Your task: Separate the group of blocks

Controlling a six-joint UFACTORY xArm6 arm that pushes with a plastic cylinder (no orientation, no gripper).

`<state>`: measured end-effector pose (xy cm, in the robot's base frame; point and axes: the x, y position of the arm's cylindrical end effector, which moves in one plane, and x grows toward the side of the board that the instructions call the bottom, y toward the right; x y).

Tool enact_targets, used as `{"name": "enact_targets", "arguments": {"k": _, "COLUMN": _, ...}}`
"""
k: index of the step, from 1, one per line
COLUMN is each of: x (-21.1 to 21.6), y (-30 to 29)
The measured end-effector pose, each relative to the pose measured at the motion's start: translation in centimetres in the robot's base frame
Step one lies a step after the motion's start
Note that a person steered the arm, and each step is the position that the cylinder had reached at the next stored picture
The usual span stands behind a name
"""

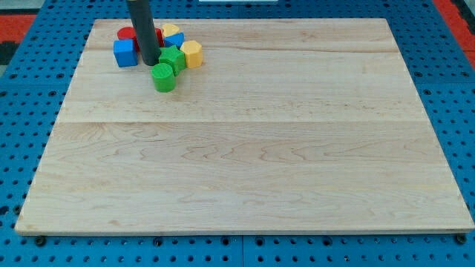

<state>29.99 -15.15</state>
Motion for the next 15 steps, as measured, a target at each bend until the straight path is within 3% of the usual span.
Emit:
{"name": "enact_targets", "arguments": {"k": 1, "x": -1.5, "y": -1.6}}
{"name": "enact_targets", "arguments": {"k": 4, "x": 1.4, "y": -6.5}}
{"name": "enact_targets", "arguments": {"k": 5, "x": -0.5, "y": -9.4}}
{"name": "enact_targets", "arguments": {"k": 7, "x": 0.5, "y": -11.3}}
{"name": "enact_targets", "arguments": {"k": 8, "x": 3.6, "y": -8.8}}
{"name": "enact_targets", "arguments": {"k": 9, "x": 4.1, "y": -15.2}}
{"name": "enact_targets", "arguments": {"k": 11, "x": -4.7, "y": -14.6}}
{"name": "enact_targets", "arguments": {"k": 13, "x": -7.3, "y": -9.8}}
{"name": "enact_targets", "arguments": {"k": 14, "x": -8.6, "y": -3.2}}
{"name": "enact_targets", "arguments": {"k": 15, "x": -7.0, "y": -1.3}}
